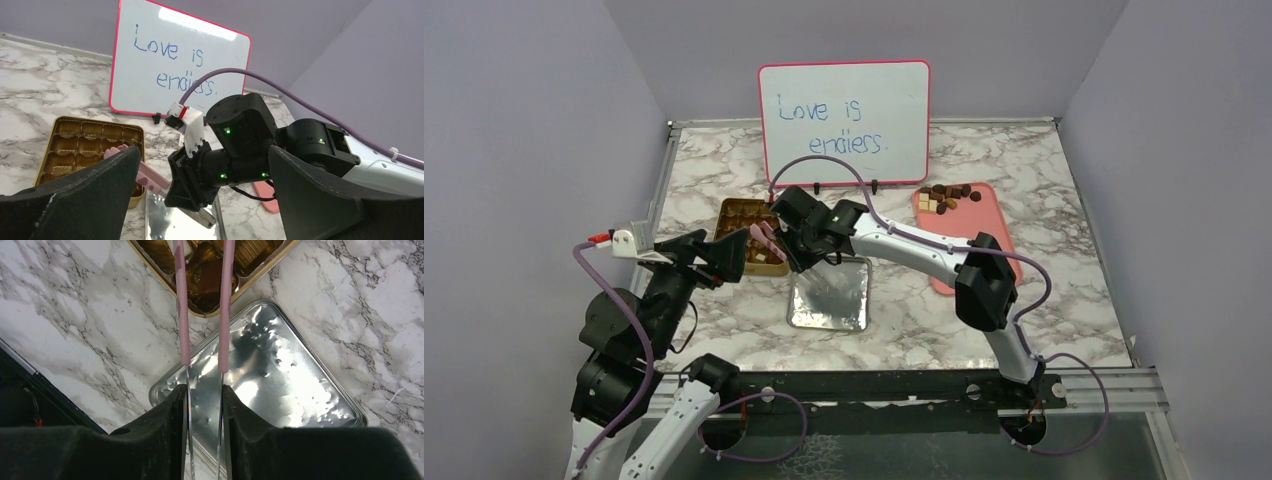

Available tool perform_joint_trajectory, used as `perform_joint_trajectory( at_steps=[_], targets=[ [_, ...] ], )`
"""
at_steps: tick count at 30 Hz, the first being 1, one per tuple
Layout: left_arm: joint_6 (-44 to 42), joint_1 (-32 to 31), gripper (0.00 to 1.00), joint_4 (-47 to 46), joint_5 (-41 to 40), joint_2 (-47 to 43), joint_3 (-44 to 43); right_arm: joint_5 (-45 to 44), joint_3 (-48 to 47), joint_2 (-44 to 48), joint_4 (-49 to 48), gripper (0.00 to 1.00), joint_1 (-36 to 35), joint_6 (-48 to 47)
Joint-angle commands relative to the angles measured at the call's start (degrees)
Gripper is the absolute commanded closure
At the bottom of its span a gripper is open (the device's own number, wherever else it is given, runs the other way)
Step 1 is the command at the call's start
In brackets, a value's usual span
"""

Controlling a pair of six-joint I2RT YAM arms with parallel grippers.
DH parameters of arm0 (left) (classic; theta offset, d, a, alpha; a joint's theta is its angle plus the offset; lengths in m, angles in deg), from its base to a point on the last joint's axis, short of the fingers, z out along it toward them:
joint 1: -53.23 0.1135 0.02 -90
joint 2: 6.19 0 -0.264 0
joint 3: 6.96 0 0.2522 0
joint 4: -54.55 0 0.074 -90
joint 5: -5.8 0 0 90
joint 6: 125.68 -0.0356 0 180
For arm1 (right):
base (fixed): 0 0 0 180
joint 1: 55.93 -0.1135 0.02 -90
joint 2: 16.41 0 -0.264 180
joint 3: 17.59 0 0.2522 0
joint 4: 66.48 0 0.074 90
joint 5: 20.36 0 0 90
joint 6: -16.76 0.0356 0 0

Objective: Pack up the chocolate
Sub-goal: Place the fake chocolate in the packing box.

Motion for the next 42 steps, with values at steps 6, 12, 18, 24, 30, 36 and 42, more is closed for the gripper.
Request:
perform_joint_trajectory(
  at_steps=[6, 12, 18, 24, 30, 36, 42],
  targets=[
    [-1.4, 0.3, 0.01, -0.1, -0.8, -0.3, 1.6, 0.6, -1.4, -0.4, -0.3, 0.65, -0.4, -1.4],
    [-2.1, 0.3, 0.01, -0.8, -0.7, 0.2, 3.7, 0.4, 1.4, 3.3, -1.4, 0.63, -0.3, -2.7],
    [-2.7, 0.4, 0.01, -1.5, -0.8, -0.1, 6.7, -2.5, 4.8, 7.9, -0.7, 0.64, -0.4, -3.0],
    [-2.4, 0.4, 0.01, -2.7, -0.7, -0.2, 11.7, -7.2, 8.5, 13.4, 0.9, 0.64, -0.2, -4.0],
    [-2.2, 0.3, 0.01, -3.9, 0.4, 1.2, 16.1, -11.0, 12.8, 19.0, 4.1, 0.64, 2.2, -3.2],
    [-4.3, 0.3, 0.01, -6.1, 3.0, 4.6, 16.8, -12.7, 17.2, 25.5, 6.6, 0.63, 7.6, -2.8],
    [-7.7, 0.3, 0.01, -7.8, 2.6, 8.7, 17.1, -13.0, 24.5, 31.1, 7.4, 0.63, 17.2, -2.3]
  ],
)
